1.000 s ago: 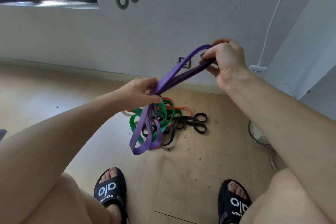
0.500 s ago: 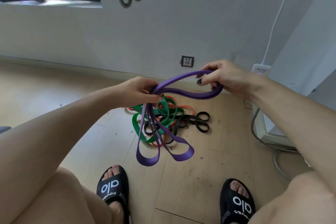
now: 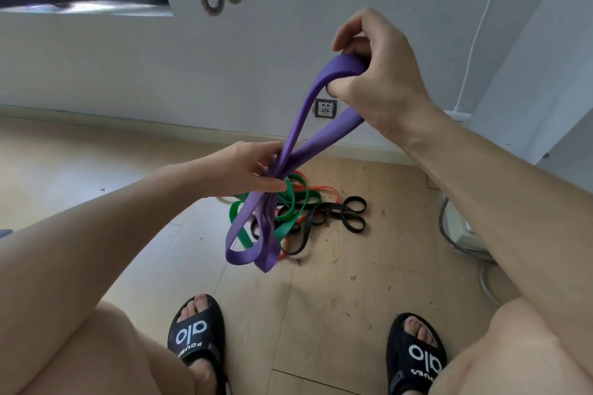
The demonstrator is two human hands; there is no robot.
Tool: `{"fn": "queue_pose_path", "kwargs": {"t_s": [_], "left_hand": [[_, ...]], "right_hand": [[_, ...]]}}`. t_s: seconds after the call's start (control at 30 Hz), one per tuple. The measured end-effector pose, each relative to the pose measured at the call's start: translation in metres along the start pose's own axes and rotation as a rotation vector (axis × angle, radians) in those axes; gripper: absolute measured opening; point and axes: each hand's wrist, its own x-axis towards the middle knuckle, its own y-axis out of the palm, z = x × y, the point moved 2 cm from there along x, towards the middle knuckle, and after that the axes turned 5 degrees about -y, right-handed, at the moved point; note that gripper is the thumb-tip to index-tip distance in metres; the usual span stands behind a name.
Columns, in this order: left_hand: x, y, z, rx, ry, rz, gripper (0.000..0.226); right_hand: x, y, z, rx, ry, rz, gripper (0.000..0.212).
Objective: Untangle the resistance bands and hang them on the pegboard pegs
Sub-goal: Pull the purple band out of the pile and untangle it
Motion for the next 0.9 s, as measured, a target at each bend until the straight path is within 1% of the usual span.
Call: {"fn": "queue_pose_path", "kwargs": {"t_s": [0.1,0.17,0.23,0.3,0.33,0.37,0.4,0.43,0.47,0.5,0.53,0.57,0.6,0.67,0.7,0.77,0.87,0.9], "left_hand": [[-0.002,0.000,0.000,0.000,-0.005,-0.012,0.043],[-0.002,0.004,0.000,-0.006,0.011,-0.010,0.046],[-0.001,0.007,0.001,-0.045,0.017,-0.016,0.037],[0.002,0.007,0.001,-0.085,0.019,-0.030,0.030],[0.003,0.007,0.000,-0.098,0.024,-0.038,0.029],[0.003,0.006,-0.002,-0.107,0.025,-0.041,0.025],[0.003,0.006,-0.005,-0.125,0.031,-0.046,0.020],[0.003,0.006,-0.008,-0.154,0.033,-0.051,0.017],[0.002,0.007,-0.012,-0.193,0.038,-0.059,0.015],[0.002,0.007,-0.017,-0.223,0.042,-0.068,0.013],[0.001,0.007,-0.020,-0.244,0.045,-0.076,0.011],[0.000,0.006,-0.022,-0.259,0.046,-0.078,0.011],[-0.001,0.004,-0.023,-0.282,0.046,-0.076,0.012],[-0.004,-0.001,-0.022,-0.326,0.042,-0.080,0.019],[-0.007,-0.004,-0.021,-0.354,0.036,-0.090,0.021],[-0.011,-0.008,-0.022,-0.436,0.033,-0.102,0.020],[-0.015,-0.009,-0.028,-0.529,0.042,-0.086,0.019],[-0.016,-0.009,-0.028,-0.543,0.040,-0.076,0.018]], "right_hand": [[0.003,0.001,0.002,-0.024,-0.021,-0.023,0.040],[0.004,0.002,0.008,-0.043,-0.076,-0.025,0.044],[0.007,0.005,0.015,-0.052,-0.140,-0.041,0.047],[0.011,0.007,0.014,-0.089,-0.159,-0.094,0.042],[0.014,0.009,0.009,-0.087,-0.113,-0.133,0.037],[0.016,0.010,0.000,-0.052,-0.014,-0.176,0.033],[0.017,0.011,-0.009,0.037,0.144,-0.203,0.032],[0.015,0.013,-0.019,0.183,0.347,-0.197,0.036],[0.009,0.017,-0.028,0.369,0.565,-0.144,0.043],[0.002,0.021,-0.035,0.547,0.739,-0.082,0.048],[-0.004,0.024,-0.039,0.685,0.854,-0.046,0.049],[-0.008,0.027,-0.044,0.791,0.912,-0.060,0.045],[-0.010,0.026,-0.046,0.870,0.923,-0.115,0.037],[-0.009,0.020,-0.052,0.999,0.881,-0.245,0.025],[-0.008,0.018,-0.053,1.059,0.853,-0.262,0.025],[-0.011,0.020,-0.055,1.141,0.857,-0.218,0.023],[-0.022,0.034,-0.052,1.170,0.925,-0.136,0.004],[-0.023,0.038,-0.050,1.205,0.915,-0.135,0.008]]}}
